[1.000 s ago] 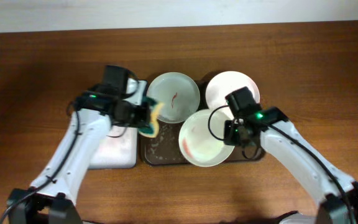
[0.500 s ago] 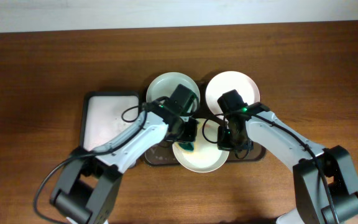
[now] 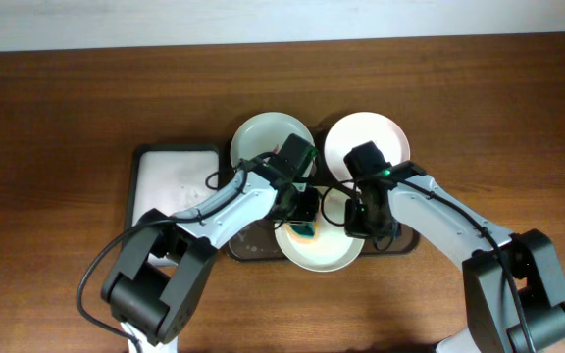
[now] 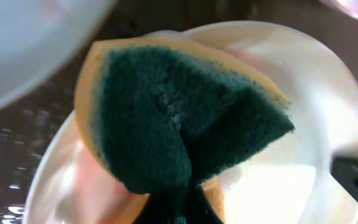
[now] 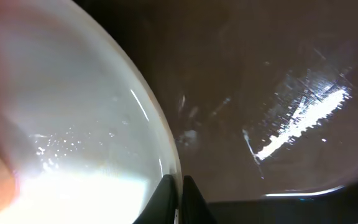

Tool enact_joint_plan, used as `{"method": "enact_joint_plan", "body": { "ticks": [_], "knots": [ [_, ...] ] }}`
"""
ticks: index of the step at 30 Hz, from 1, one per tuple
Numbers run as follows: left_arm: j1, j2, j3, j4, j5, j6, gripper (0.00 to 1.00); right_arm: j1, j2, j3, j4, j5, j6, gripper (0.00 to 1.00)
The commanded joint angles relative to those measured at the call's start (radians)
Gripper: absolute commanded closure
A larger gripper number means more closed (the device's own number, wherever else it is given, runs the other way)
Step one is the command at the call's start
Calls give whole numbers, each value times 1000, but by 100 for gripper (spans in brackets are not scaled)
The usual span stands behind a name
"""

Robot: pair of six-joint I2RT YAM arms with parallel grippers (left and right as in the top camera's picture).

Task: Clean dirty plates on tray and stack at the side
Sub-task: 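Scrub the tilted cream plate with the sponge in the left gripper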

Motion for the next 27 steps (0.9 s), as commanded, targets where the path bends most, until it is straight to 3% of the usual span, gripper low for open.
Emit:
{"method": "enact_joint_plan", "body": {
  "ticks": [1, 4, 10, 17, 27],
  "knots": [
    [-11, 63, -26, -20, 254, 91, 100, -1, 17, -7, 5, 5, -15, 96],
    [-11, 63, -26, -28, 372, 149, 100, -1, 17, -7, 5, 5, -15, 96],
    [26, 59, -25, -29, 390, 179, 100, -1, 17, -7, 2, 5, -15, 96],
    [200, -110, -24, -32, 261, 228, 100, -1, 17, -7, 1, 5, -23, 96],
    [124, -152, -26, -19, 132, 203, 100, -1, 17, -7, 1, 5, -23, 96]
  ]
}}
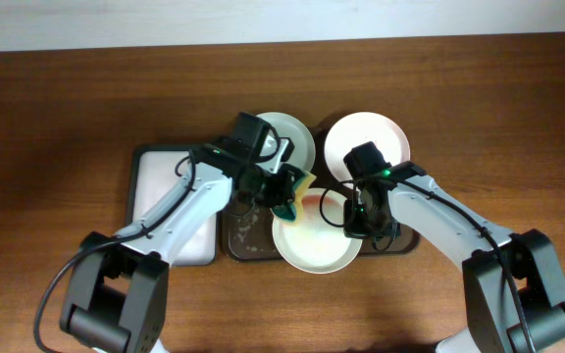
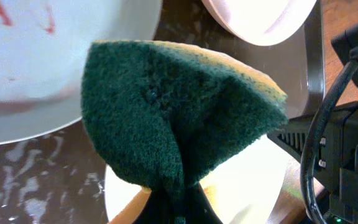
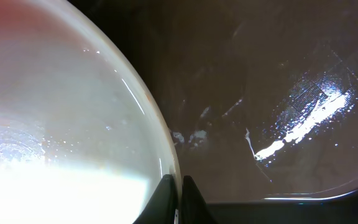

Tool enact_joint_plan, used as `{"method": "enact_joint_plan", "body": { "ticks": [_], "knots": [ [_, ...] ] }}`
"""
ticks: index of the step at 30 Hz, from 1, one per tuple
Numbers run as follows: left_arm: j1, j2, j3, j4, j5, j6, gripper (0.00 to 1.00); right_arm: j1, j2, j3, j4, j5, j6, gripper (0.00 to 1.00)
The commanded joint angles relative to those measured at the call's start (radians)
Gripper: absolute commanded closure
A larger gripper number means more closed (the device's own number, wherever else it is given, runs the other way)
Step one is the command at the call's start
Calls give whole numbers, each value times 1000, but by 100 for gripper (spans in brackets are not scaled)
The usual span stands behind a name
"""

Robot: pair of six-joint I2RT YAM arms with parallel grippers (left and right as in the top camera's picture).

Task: Clean dirty plates on tray and stack at the side
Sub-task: 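Scrub the tilted cream plate with the sponge in the left gripper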

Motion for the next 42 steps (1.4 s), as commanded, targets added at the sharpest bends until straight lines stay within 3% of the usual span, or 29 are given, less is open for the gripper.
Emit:
{"method": "enact_joint_plan", "body": {
  "ticks": [1, 6, 13, 16, 22, 27, 32, 37, 39, 42],
  "knots": [
    [-65, 20, 0, 21, -72, -27, 100, 1, 17, -5, -6, 21, 1, 96],
    [-132, 104, 0, 32, -130, -52, 100, 1, 17, -5, -7, 20, 1, 96],
    [-122, 188, 0, 14, -212, -53, 100, 1, 17, -5, -14, 21, -7, 96],
    [-121, 189, 0, -2, 8, 56, 100, 1, 17, -5, -14, 21, -7, 96],
    [-120, 189, 0, -26, 266, 165, 100, 1, 17, -5, -14, 21, -7, 96],
    [-71, 171, 2, -39, 256, 173, 100, 1, 17, -5, -18, 21, -7, 96],
    [60, 37, 6, -46, 122, 172, 100, 1, 17, -5, -18, 21, -7, 96],
    [123, -88, 6, -85, 117, 177, 98, 1, 17, -5, -13, 21, -7, 95],
    [129, -106, 6, -126, 53, 183, 98, 1, 17, -5, -13, 21, -6, 85],
    [129, -106, 6, -169, 10, 175, 98, 1, 17, -5, -13, 21, -7, 83]
  ]
}}
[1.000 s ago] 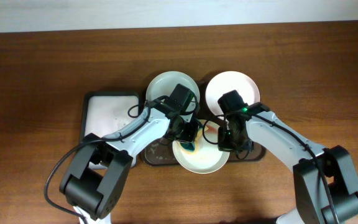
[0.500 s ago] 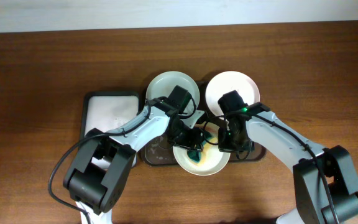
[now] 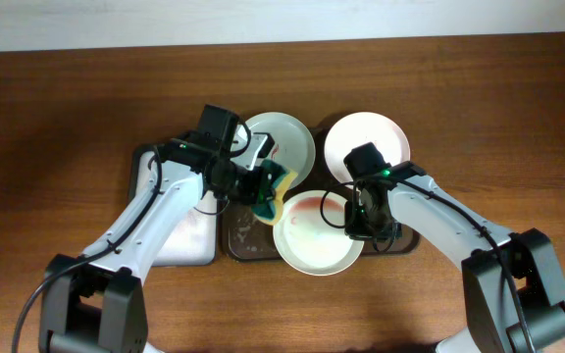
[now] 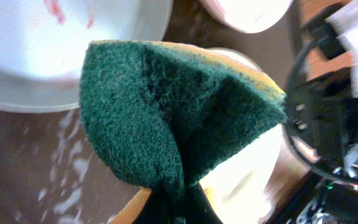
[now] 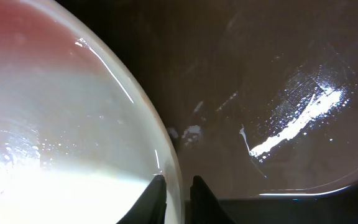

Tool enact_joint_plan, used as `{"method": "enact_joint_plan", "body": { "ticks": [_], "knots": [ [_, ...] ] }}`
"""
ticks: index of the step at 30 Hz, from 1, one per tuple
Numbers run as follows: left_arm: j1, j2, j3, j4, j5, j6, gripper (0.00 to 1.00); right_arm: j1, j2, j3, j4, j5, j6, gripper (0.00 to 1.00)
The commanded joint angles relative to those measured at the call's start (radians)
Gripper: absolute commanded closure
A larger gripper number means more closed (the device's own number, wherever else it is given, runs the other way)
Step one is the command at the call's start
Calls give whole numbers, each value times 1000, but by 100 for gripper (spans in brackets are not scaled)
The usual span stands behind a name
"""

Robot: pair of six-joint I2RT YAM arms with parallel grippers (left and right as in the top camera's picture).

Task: Clean dirty plates on tray and stack at the side
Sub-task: 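Scrub the tilted cream plate with the sponge in the left gripper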

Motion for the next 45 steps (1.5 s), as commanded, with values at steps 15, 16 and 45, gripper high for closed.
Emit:
{"method": "enact_joint_plan", "body": {
  "ticks": [15, 16, 45],
  "knots": [
    [-232, 149, -7, 167, -175, -206, 100, 1, 14, -5, 4, 16, 0, 87],
    [-242, 175, -7, 179, -217, -206, 100, 1, 14, -5, 3, 16, 0, 87],
    [-84, 90, -5, 104, 98, 58, 97, 1, 14, -5, -11, 17, 0, 88]
  ]
}}
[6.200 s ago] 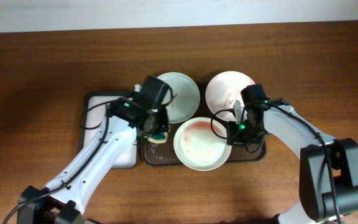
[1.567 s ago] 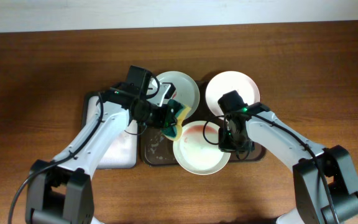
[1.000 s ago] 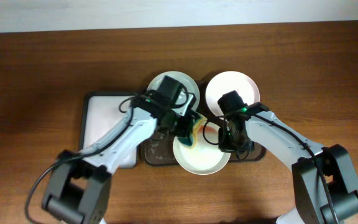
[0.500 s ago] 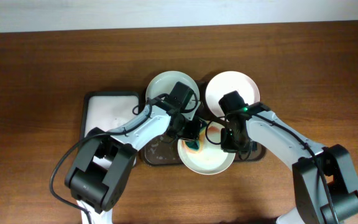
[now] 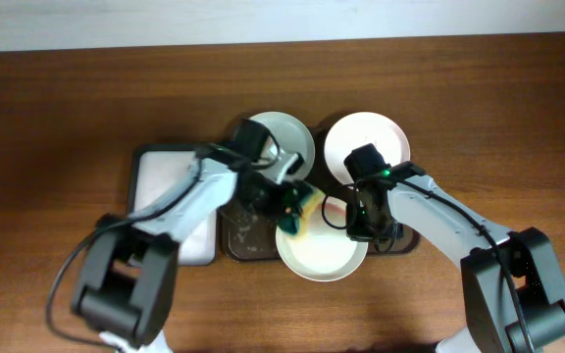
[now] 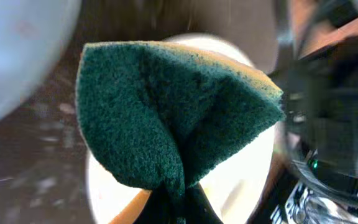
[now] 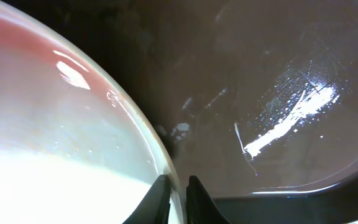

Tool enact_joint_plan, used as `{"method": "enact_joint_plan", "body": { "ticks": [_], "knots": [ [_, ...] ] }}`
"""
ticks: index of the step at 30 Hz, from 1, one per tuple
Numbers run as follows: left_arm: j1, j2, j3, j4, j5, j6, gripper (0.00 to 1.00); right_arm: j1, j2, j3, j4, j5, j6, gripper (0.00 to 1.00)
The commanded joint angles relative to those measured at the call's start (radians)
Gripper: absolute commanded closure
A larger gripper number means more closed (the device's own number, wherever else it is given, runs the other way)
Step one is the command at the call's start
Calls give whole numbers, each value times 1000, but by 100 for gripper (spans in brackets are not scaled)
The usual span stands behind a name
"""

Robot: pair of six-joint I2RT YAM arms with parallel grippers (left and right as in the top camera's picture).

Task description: Clean dirty plates on tray and stack at the side

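Observation:
A white plate (image 5: 324, 253) lies over the front of the dark tray (image 5: 246, 243), with a red smear near its far edge. My right gripper (image 5: 359, 222) is shut on its right rim; in the right wrist view the fingers (image 7: 178, 194) pinch the rim of the plate (image 7: 55, 143). My left gripper (image 5: 287, 201) is shut on a green and yellow sponge (image 5: 300, 204) at the plate's upper left edge. Up close the sponge (image 6: 166, 106) hangs folded over the plate (image 6: 241, 174), gripper (image 6: 180, 208) below it. A dirty plate (image 5: 281, 139) sits behind.
A clean white plate (image 5: 366, 142) rests at the back right, partly beside the tray. A white board in a dark frame (image 5: 165, 196) lies left of the tray. The wet tray floor (image 7: 272, 93) shows in the right wrist view. Bare wooden table (image 5: 67, 98) surrounds everything.
My left gripper has moved right with the sponge, from over the tray left of the plate to the plate's upper left edge. My right gripper still pinches the rim.
The sponge was first pressed on the middle of the front plate while my right gripper held its rim. Then it was at the plate's upper left edge, then off to the left over the tray, a red smear showing. Now it is back on the plate.

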Motion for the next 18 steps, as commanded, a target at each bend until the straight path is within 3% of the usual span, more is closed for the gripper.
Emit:
{"method": "enact_joint_plan", "body": {
  "ticks": [1, 6, 8, 11, 15, 18],
  "knots": [
    [6, -66, -1, 24, -65, 30, 97, 3, 9, -2, 1, -1, 8, 88],
    [-47, -45, -2, 25, -196, 29, 100, 3, 9, -2, 0, -1, 8, 88],
    [-39, -47, -1, 8, -238, -32, 100, 3, 9, -2, 0, -1, 8, 87],
    [23, -130, 0, -85, -467, -106, 100, 3, 9, -2, 4, -2, 8, 73],
    [164, -278, 0, -141, -612, -180, 100, 3, 9, -21, 14, -41, 7, 78],
    [261, -276, -4, -194, -632, -238, 100, 3, 9, -60, 52, -70, 8, 93]
  ]
}}
